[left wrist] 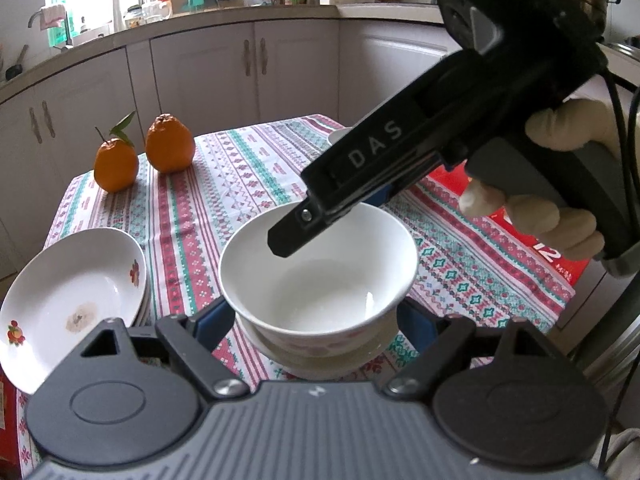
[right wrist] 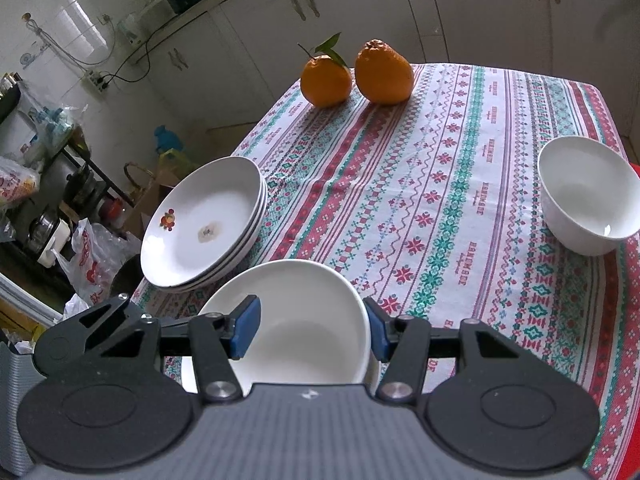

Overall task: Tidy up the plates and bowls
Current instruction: 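Lower the held bowl into the other white bowl and open the right tool, then move the left tool to the rim of the white bowl by the red box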

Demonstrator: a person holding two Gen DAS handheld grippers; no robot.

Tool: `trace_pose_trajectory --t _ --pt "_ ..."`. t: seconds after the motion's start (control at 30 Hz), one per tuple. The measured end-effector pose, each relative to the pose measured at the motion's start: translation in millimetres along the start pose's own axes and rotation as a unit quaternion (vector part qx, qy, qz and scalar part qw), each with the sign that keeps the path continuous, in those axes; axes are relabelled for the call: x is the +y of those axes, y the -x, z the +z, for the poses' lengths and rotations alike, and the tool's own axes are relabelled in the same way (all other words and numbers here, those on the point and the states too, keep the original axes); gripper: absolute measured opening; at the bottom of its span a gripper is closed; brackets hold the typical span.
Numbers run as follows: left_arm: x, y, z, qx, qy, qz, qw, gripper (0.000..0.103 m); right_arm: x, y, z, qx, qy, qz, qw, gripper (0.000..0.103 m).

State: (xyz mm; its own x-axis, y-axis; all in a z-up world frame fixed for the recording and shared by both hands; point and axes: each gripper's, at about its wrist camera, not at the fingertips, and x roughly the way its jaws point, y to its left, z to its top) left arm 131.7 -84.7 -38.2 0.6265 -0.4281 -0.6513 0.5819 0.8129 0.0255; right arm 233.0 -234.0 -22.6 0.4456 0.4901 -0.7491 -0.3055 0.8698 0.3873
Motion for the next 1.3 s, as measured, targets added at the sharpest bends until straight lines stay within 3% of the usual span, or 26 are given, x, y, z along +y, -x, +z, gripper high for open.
trace_pose_trajectory --t 0.27,0.37,0.43,0.5,0.67,1.03,1.3 --pt "3 -6 -3 0.008 0.004 -0.003 1.0 0.088 1 0 -1 -0.006 0.014 -0.011 1.0 0.068" --pt "1 -5 -4 0.001 -0.005 0.002 1.0 0.097 -1 1 -2 -0.008 0.014 -0.008 1.0 0.068" --pt "1 -4 -5 0.001 -0.008 0.0 1.0 0.098 -1 4 -4 -0.012 0.018 -0.01 1.0 0.073" --pt "2 -3 -6 0.005 -0.001 -0.012 0.9999 0.099 1 7 -7 -0.019 0.025 -0.024 0.999 0.094" --pt "4 0 -9 0.013 0.005 -0.02 0.9997 0.099 9 16 -22 -0.039 0.054 -0.044 0.997 0.101" --pt "1 19 -5 0.016 -0.002 -0.053 0.9985 0.099 6 25 -64 -0.087 0.064 -0.091 0.99 0.102" --pt "-3 33 20 0.006 -0.039 -0.067 0.997 0.1 -10 42 -73 -0.11 0.061 -0.08 0.989 0.103"
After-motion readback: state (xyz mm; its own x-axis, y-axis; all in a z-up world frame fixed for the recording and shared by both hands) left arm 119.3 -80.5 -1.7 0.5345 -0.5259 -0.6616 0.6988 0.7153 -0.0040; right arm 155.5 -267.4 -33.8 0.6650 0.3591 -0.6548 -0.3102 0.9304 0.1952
